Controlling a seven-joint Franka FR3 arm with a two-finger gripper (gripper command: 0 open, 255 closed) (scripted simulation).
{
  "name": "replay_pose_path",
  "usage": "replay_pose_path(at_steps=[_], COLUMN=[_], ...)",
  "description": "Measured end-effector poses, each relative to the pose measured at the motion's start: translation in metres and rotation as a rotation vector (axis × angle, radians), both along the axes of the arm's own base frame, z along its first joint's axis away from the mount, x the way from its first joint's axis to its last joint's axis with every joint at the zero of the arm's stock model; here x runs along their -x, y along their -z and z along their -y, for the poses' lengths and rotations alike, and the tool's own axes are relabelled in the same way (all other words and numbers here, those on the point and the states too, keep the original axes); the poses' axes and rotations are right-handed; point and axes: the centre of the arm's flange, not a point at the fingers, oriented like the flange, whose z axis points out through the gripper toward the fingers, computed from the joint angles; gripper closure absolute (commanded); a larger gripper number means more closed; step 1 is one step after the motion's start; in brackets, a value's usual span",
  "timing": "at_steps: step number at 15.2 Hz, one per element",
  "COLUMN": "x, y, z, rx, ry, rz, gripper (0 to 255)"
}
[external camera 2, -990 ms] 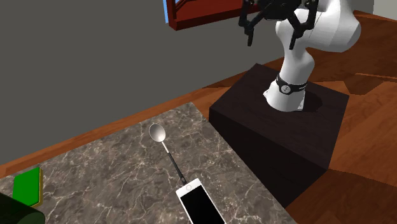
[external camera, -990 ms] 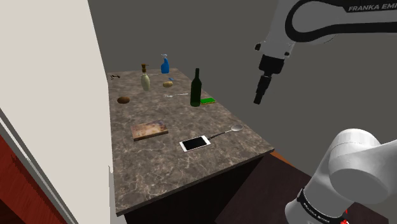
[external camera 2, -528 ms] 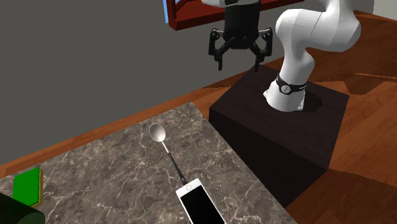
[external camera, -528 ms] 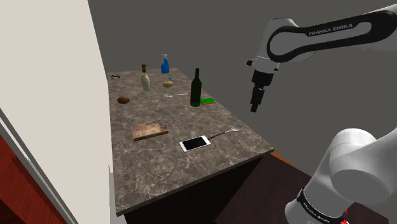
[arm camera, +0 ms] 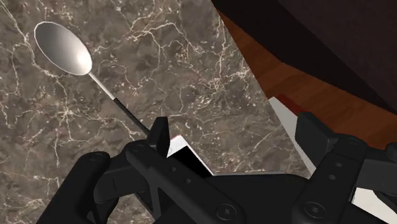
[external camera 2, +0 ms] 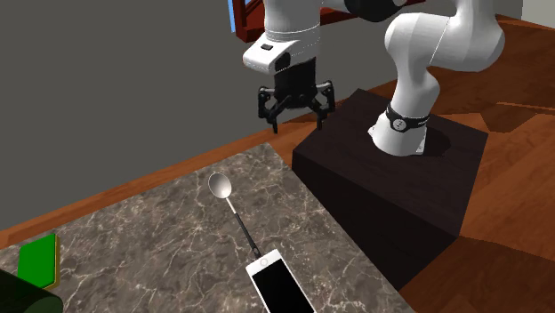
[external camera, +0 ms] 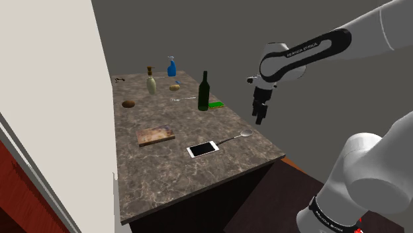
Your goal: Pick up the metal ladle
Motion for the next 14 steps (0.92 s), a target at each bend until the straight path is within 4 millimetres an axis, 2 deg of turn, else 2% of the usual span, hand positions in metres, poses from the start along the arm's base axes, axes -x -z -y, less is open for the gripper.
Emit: replay_pose_path(at_steps=[7,14], x=[-0.043,-0.101], y=[0.071,0.14], z=[0.042,0.066], rx=[0.009,0.019], ry=[-0.185,-0.375], rz=[-0.016,-0.032], gripper=[0,0])
